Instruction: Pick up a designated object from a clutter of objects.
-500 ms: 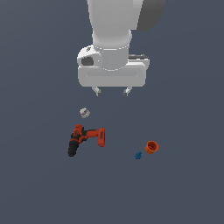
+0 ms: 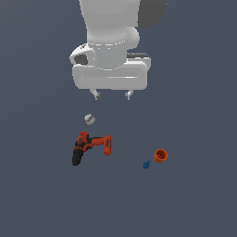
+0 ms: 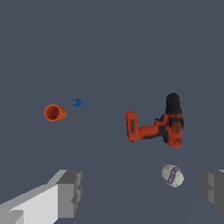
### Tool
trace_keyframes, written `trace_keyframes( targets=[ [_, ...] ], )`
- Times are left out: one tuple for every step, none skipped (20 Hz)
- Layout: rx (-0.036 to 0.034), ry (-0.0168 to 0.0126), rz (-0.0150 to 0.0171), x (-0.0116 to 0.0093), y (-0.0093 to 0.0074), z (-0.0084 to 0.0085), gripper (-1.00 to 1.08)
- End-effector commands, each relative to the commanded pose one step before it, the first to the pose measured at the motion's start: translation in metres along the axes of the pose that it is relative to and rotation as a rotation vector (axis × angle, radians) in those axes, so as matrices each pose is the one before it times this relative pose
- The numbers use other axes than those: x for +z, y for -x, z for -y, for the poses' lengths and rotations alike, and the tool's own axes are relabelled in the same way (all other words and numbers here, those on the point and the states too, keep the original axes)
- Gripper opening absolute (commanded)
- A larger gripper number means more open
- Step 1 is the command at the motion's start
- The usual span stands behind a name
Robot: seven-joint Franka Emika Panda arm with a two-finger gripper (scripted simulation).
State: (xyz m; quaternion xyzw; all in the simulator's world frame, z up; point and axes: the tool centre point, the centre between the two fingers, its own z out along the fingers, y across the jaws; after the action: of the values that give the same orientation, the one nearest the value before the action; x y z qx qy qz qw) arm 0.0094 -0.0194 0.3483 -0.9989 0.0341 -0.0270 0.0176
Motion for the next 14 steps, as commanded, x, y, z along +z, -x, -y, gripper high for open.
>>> trace_keyframes(
  targets=[
    [0.00625, -0.00322, -0.00608, -0.00281, -0.00131, -0.00376, 1.00],
    [-0.00095, 0.00043, 0.00091, 0.00040, 0.00022, 0.00057, 1.00],
    [-0.00189, 0.00078, 0.00124, 0.00089, -0.00001, 0.00102, 1.00],
    [-0.00177, 0.00064, 0.00051, 0.00099, -0.00052, 0.00080, 1.00],
    [-0.00225, 0.00075, 0.00031, 0.00130, -0.00092, 0.00096, 1.00],
    [-0.00299, 0.00098, 0.00037, 0.00171, -0.00122, 0.00128, 1.00],
    [-0.00379, 0.00124, 0.00059, 0.00217, -0.00145, 0.00165, 1.00],
    [-0.00467, 0.00151, 0.00083, 0.00264, -0.00168, 0.00207, 1.00],
    [-0.00546, 0.00173, 0.00103, 0.00310, -0.00191, 0.00243, 1.00],
    [-0.00629, 0.00195, 0.00120, 0.00355, -0.00214, 0.00283, 1.00],
    [-0.00698, 0.00209, 0.00130, 0.00398, -0.00236, 0.00315, 1.00],
    [-0.00774, 0.00223, 0.00138, 0.00442, -0.00260, 0.00350, 1.00],
    [-0.00846, 0.00233, 0.00145, 0.00486, -0.00283, 0.00385, 1.00],
    [-0.00923, 0.00243, 0.00155, 0.00531, -0.00302, 0.00423, 1.00]
  ],
)
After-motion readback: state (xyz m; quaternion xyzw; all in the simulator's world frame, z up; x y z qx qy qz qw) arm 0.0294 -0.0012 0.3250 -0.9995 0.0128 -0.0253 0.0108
